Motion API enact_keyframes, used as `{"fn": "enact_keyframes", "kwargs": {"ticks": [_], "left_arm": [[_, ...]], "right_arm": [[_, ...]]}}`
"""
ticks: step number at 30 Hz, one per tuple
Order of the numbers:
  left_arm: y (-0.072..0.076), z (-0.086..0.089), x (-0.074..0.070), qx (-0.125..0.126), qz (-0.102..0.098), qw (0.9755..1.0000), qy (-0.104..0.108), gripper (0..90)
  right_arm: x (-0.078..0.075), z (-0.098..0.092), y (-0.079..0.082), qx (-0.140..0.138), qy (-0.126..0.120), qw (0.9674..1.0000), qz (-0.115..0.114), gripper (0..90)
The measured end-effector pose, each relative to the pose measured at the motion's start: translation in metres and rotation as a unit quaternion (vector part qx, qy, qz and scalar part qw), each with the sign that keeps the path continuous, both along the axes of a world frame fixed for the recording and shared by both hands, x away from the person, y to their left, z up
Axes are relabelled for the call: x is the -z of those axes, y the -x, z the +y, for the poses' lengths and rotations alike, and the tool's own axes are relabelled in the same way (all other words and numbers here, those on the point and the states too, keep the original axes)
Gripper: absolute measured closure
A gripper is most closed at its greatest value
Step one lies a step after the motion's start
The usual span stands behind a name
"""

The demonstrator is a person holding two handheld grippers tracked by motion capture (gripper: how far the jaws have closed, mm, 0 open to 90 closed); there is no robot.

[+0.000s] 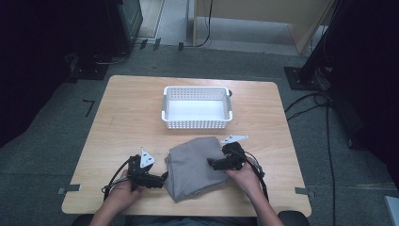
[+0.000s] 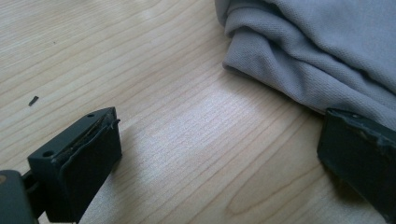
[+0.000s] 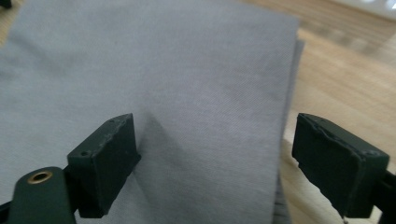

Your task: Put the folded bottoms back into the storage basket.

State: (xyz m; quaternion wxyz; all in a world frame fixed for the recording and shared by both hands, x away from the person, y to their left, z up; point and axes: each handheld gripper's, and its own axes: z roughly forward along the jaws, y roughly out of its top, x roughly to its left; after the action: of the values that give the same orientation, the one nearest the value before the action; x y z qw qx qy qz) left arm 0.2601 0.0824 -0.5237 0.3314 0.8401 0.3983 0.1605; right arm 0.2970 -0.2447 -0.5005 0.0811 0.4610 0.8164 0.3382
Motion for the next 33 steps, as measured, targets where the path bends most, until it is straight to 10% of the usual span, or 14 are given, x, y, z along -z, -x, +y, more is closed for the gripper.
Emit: {"fn": "enact_keyframes", "kwargs": {"ticks": [8,15,24,33], "left_arm": [[0.000,0.000,0.000,0.000,0.000,1.0000,0.001,0.0],[0.000,0.000,0.000,0.000,0.000,1.0000,-0.001,0.0],[0.000,0.000,0.000,0.000,0.000,1.0000,-0.001,0.0],[0.000,0.000,0.000,0.000,0.000,1.0000,0.000,0.0]], "right_arm": [[0.010,0.002,-0.003,0.000,-0.011,0.9999,0.007,10.1],[0.014,0.019,0.002,-0.004,0.032,0.9994,-0.014,0.2],[0.013,0.023,0.013,-0.012,0.012,0.9991,-0.039,33.2],[0.006,0.020,0.007,-0.012,-0.015,0.9998,0.011,60.4]]}}
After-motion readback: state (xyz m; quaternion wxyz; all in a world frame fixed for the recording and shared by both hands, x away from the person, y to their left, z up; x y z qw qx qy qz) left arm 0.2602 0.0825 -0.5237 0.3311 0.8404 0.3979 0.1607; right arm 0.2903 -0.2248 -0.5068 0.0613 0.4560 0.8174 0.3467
